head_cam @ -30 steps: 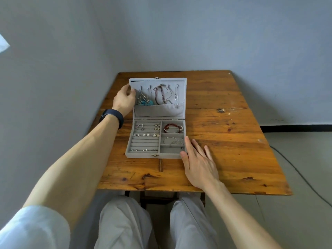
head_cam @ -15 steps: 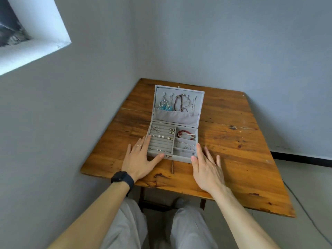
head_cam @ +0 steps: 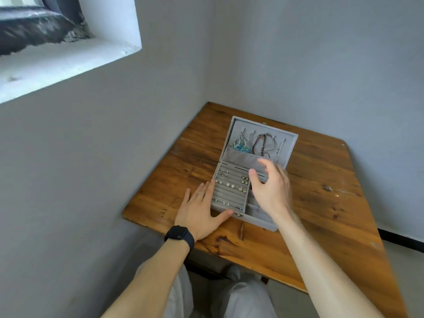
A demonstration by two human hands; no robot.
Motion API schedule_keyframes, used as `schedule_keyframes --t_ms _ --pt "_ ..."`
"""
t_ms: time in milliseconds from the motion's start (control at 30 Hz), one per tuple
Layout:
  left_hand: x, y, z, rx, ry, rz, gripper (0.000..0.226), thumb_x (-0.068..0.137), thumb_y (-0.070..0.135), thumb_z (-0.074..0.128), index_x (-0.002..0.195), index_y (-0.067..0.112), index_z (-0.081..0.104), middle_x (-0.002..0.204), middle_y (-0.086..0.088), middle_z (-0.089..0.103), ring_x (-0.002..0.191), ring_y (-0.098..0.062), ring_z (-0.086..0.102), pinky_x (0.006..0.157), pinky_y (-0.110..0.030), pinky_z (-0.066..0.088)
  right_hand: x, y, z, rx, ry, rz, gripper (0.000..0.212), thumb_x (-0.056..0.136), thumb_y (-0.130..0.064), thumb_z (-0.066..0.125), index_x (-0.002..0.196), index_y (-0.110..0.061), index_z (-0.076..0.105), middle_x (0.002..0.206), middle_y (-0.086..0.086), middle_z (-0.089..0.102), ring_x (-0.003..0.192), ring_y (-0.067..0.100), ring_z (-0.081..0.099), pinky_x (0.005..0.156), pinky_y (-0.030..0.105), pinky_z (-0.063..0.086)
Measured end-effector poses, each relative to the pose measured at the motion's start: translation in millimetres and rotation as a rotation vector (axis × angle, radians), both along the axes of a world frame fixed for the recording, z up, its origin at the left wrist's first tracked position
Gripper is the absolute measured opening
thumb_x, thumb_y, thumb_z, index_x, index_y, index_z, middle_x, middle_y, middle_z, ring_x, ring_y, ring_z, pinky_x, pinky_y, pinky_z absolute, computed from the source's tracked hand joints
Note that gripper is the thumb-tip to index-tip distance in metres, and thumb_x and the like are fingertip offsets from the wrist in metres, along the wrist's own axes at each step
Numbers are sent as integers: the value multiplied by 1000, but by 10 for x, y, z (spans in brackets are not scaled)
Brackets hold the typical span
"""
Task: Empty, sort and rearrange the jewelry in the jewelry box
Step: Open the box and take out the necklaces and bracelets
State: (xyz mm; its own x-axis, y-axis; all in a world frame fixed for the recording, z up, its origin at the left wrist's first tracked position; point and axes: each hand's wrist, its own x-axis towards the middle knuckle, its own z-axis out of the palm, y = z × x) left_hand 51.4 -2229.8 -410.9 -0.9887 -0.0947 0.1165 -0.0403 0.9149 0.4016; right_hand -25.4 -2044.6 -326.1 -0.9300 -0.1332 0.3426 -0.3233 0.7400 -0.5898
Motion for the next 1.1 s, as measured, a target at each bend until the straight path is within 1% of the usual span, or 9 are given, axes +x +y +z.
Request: schedule_keyframes --t_ms 100,200,333,433,533,667,900,1000,1100 --pt "16 13 17 12 -9 -2 105 79 91 20 159 27 -5 166 4 17 152 -9 8 121 -37 -5 -337 -310 221 -80 -37 -24 34 96 -43 59 126 -28 61 121 -7 67 110 17 61 89 33 49" --pt "18 -21 63 25 -42 -24 101 81 89 21 159 29 -2 165 5 19 152 -10 9 123 -38 -2 -608 -502 326 -104 -53 -92 28 95 -44 59 117 -29 68 109 -9 70 104 16 63 77 27 43" --pt "-123 -233 220 138 -22 -42 79 93 71 32 157 29 15 156 2 41 141 -14 37 117 -36 28 -854 -649 348 -8 -94 -222 36 90 -57 59 106 -28 72 106 -6 73 101 21 66 69 27 41" --pt "-363 -372 434 251 12 -28 68 99 54 43 157 27 19 153 -2 42 137 -18 43 109 -36 41 -923 -724 330 112 -117 -298 46 85 -68 59 106 -29 73 103 -2 74 96 25 68 65 28 42" --pt "-775 -441 698 356 49 -17 66 99 38 52 157 27 21 154 -5 40 138 -19 41 108 -33 41 -952 -754 311 169 -109 -343 43 85 -68 60 102 -31 73 100 0 74 94 28 68 65 29 41" --pt "-1358 -405 1007 574 9 32 67 98 34 54 157 25 22 154 -10 38 136 -24 42 98 -23 33 -1013 -797 324 212 -92 -356 33 88 -61 61 93 -30 73 97 2 74 92 30 68 67 30 40" --pt "-1843 -351 1079 744 -208 -19 87 88 20 68 158 25 17 154 -9 41 138 -25 42 108 -31 36 -1082 -725 293 240 -55 -330 27 91 -55 59 100 -34 74 101 -2 74 94 30 69 65 28 40" --pt "-1893 -361 1048 756 -190 -30 83 86 19 70 156 22 27 149 -7 49 136 -23 45 103 -27 35 -1112 -705 308 162 -95 -281 22 91 -53 61 96 -36 73 100 -9 75 93 25 68 65 26 41" --pt "-1893 -396 1029 720 -128 -58 62 88 18 70 146 18 47 141 -2 57 132 -20 51 109 -31 39 -1088 -683 329 79 -68 -278 15 90 -47 62 86 -36 71 90 -15 73 86 22 66 63 26 41"
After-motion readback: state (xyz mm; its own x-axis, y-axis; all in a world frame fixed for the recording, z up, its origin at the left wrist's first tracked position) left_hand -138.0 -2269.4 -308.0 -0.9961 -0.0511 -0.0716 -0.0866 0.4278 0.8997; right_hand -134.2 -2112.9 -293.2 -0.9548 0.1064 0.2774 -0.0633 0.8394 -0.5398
